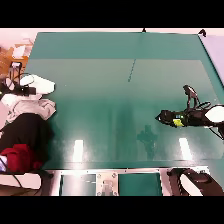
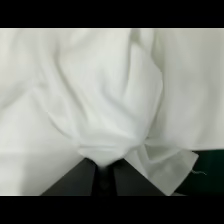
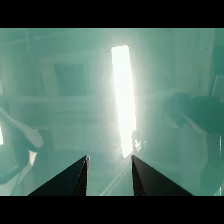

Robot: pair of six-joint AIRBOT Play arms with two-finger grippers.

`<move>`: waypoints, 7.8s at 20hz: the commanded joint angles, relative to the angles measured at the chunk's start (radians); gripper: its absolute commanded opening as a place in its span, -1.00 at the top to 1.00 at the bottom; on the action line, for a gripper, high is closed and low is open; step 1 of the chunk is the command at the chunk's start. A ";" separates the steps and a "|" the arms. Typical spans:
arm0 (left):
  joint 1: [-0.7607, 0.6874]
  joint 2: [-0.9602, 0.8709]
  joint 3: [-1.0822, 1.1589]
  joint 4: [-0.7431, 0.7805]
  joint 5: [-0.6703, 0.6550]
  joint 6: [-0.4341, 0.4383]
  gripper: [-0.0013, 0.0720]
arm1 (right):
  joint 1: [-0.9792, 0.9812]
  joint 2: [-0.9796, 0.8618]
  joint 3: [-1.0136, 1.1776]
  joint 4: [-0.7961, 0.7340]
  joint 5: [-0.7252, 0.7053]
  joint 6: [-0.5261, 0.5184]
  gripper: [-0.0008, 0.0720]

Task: Fold the shirts.

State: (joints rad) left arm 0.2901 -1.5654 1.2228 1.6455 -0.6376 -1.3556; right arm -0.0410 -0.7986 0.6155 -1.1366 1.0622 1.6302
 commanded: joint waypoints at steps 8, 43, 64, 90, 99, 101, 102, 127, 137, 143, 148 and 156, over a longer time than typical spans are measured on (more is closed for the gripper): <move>-0.468 0.154 0.543 -0.486 -0.488 0.020 0.90 | -0.100 0.000 0.106 0.000 0.007 -0.016 0.39; -0.377 -0.339 0.214 -1.161 -0.107 0.194 -0.80 | 0.563 -0.410 -0.101 0.587 -0.577 -0.113 0.04; -0.092 0.237 0.460 -1.257 -0.546 0.286 0.90 | -0.315 0.131 0.463 0.422 -0.021 -0.256 0.94; -0.324 0.063 -0.015 -1.109 0.016 0.461 0.49 | -0.043 -0.243 -0.129 0.605 -0.381 -0.517 0.94; -0.141 0.182 0.165 -0.754 -0.752 0.038 -0.88 | -0.436 -0.221 0.068 0.406 0.035 -0.516 0.15; -0.164 0.226 0.066 -0.745 -0.791 -0.005 -0.88 | -0.545 -0.218 0.057 0.407 0.036 -0.507 0.22; -0.194 0.246 0.002 -0.747 -0.769 -0.010 -0.88 | -0.583 -0.218 0.048 0.412 0.027 -0.504 0.22; -0.615 0.118 -0.425 -1.276 -0.174 0.217 0.90 | -0.591 -0.327 -0.074 0.477 -0.124 -0.505 0.06; -0.330 0.301 -0.229 -1.069 -0.582 0.148 0.90 | -0.400 -0.525 -0.073 0.494 -0.108 -0.505 0.09; -0.252 0.306 -0.227 -1.062 -0.584 0.153 0.90 | -0.400 -0.525 -0.073 0.491 0.009 -0.505 0.09; -0.252 0.306 -0.227 -1.056 -0.582 0.161 0.90 | -0.400 -0.525 -0.082 0.455 0.093 -0.505 0.31; -0.252 0.325 -0.069 -1.094 -0.612 0.187 0.90 | -0.401 -0.488 0.077 0.636 0.161 -0.517 0.94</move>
State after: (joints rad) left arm 0.0372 -1.2533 1.0649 0.5724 -1.2247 -1.1801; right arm -0.4412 -1.3109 0.6018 -0.6170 1.1503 1.1183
